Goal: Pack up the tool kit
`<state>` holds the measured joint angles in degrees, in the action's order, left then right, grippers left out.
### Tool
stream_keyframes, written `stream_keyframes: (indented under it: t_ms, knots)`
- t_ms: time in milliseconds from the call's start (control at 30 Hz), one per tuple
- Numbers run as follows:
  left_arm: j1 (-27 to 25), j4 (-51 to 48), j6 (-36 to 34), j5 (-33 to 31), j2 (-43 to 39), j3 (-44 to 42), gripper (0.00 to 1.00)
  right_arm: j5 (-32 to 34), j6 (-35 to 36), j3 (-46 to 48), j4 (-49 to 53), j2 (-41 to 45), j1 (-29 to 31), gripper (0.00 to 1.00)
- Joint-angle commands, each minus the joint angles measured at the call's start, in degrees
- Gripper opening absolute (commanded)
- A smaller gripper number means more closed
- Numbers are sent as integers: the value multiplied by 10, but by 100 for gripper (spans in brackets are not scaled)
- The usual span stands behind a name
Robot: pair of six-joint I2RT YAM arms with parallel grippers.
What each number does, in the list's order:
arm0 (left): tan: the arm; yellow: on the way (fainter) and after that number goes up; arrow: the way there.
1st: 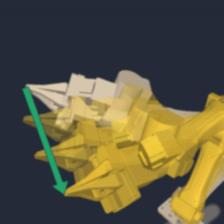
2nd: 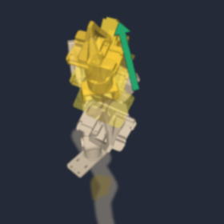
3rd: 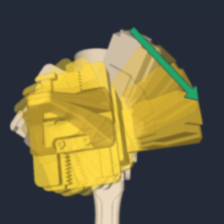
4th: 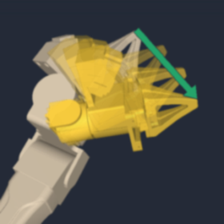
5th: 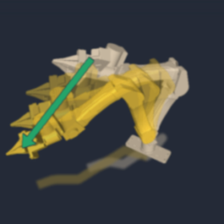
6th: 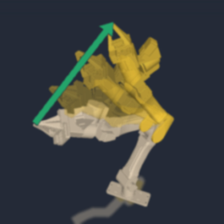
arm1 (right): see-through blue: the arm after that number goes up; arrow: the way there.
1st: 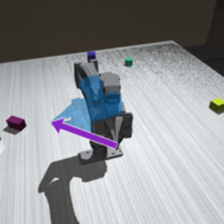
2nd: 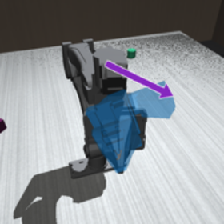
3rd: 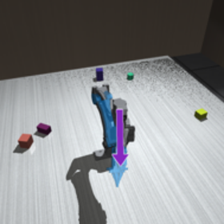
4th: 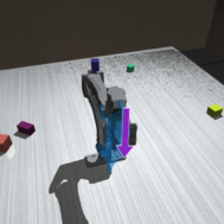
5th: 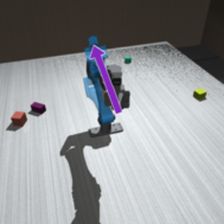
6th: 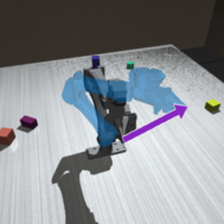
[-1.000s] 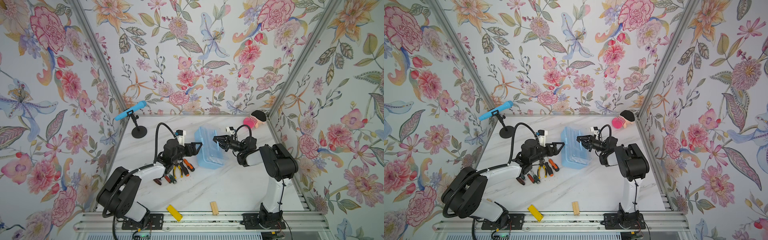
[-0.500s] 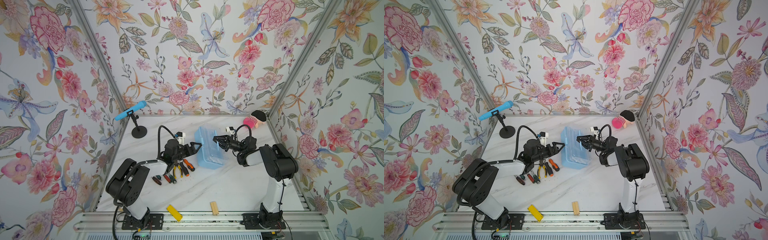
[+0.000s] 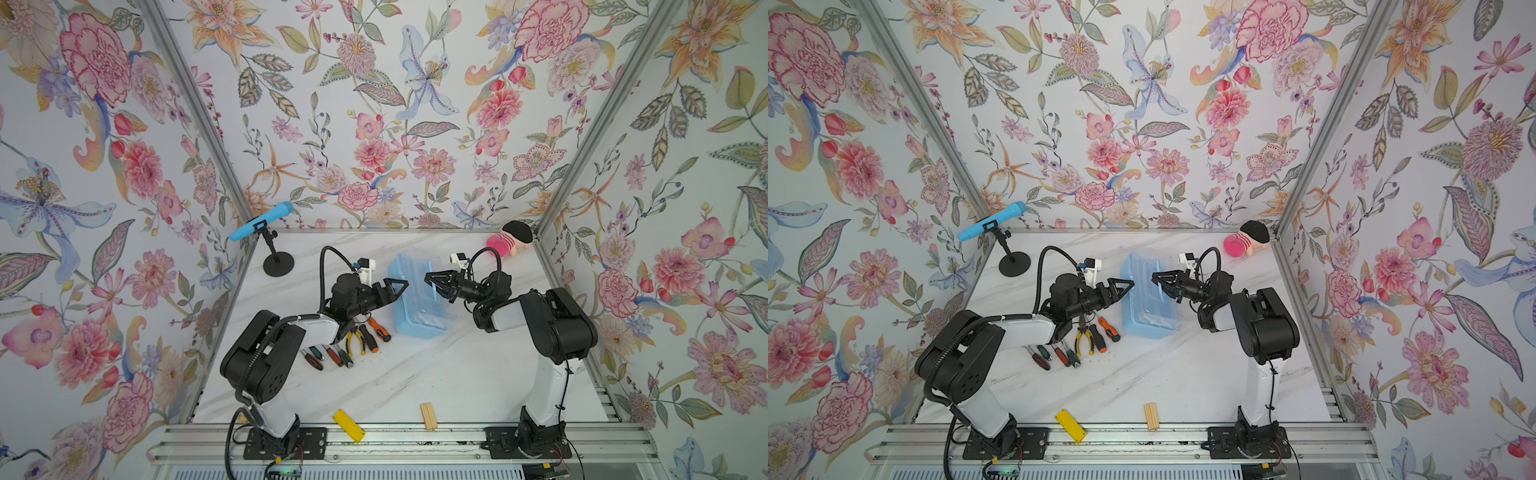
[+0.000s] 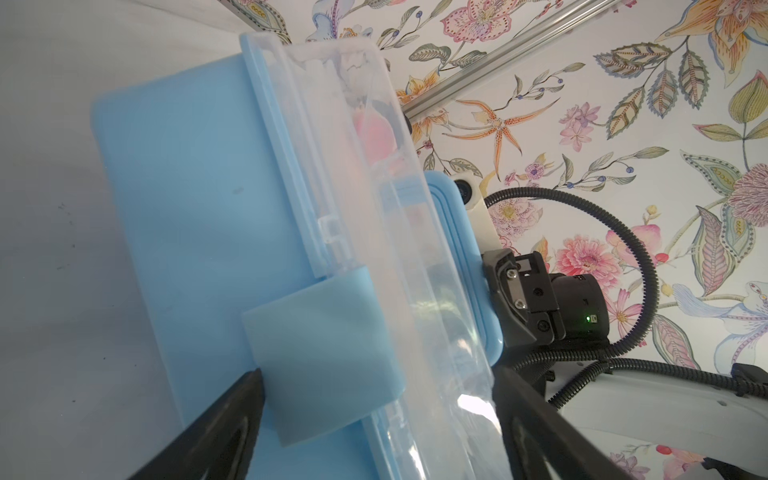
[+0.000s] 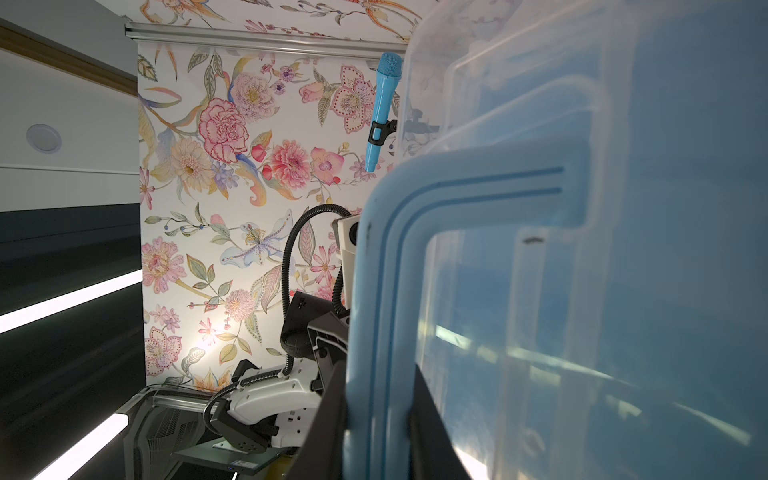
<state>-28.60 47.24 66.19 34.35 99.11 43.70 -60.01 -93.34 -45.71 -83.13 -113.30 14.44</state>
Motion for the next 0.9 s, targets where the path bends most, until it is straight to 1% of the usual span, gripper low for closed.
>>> stream_keyframes:
  t_ms: [0,133,267,333,500,533,667,733,800,833,867]
  knots:
    - [4,37,21,24,21,14,89,-31,84,6,28,-14,15,0]
    - [4,83,51,39,33,12,88,-31,100,6,51,-13,16,0]
    - [4,109,71,54,29,15,87,-25,136,10,97,-5,15,0]
    - [7,123,85,64,20,15,87,-20,172,11,148,4,14,0]
    - [32,228,178,94,-5,-4,87,7,292,-1,317,33,9,0]
    - [37,234,185,97,-14,-6,87,13,315,-4,351,39,7,0]
    - [52,241,201,106,-35,-8,87,35,370,-13,429,61,7,0]
    - [53,278,233,110,-30,-7,87,41,388,-18,459,67,8,0]
    - [53,325,269,109,-22,-6,87,46,389,-19,464,69,8,0]
    - [53,334,277,110,-20,-5,86,47,388,-20,464,67,7,0]
    - [54,321,269,109,-21,-7,86,46,387,-21,463,64,7,0]
